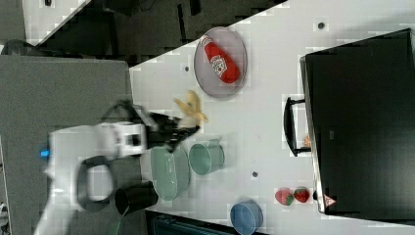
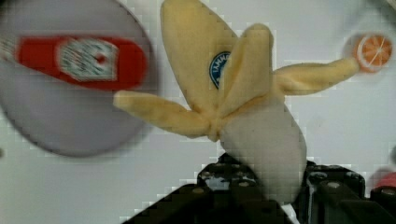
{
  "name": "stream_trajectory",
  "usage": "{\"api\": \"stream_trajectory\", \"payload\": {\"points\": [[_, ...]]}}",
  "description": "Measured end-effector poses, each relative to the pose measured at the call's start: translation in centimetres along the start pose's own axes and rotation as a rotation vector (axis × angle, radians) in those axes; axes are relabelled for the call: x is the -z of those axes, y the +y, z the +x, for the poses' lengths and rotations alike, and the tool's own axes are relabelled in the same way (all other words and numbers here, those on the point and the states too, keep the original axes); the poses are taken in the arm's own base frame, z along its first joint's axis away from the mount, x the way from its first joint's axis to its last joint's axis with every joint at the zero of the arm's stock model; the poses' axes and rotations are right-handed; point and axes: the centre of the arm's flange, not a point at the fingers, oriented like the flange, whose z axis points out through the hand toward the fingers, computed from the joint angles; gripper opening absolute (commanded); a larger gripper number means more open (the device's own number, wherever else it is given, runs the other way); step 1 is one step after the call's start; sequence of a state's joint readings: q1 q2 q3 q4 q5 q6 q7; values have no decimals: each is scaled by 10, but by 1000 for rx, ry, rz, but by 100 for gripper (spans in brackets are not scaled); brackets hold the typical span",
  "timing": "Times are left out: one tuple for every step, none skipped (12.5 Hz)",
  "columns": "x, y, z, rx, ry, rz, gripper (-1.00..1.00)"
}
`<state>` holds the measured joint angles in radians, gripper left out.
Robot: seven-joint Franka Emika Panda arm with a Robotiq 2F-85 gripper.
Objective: Pick banana from table and place on oven.
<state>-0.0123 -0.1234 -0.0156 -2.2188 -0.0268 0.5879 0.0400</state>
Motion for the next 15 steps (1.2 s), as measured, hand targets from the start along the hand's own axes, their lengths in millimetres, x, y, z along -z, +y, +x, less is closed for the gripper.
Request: {"api": "stream_trajectory", "payload": {"points": [[29, 1, 4, -1, 11, -7, -50], [54, 7, 11, -16, 18, -3, -50], [73, 16, 23, -42, 13, 4, -50], [91, 23, 39, -68, 22, 37, -50], [105, 31, 55, -77, 42, 54, -50], [110, 46, 70, -79, 57, 56, -50], [107, 66, 84, -87, 45, 52, -50], [99, 91, 104, -98, 34, 44, -50], [88, 117, 123, -118, 25, 27, -50], [76, 141, 143, -142, 21, 21, -50], [60, 164, 160, -163, 14, 18, -50], [40, 189, 176, -182, -2, -15, -50], [23, 213, 192, -202, 10, -42, -50], [7, 235, 208, -217, 34, -58, -50], [-9, 254, 222, -215, 59, -92, -50]]}}
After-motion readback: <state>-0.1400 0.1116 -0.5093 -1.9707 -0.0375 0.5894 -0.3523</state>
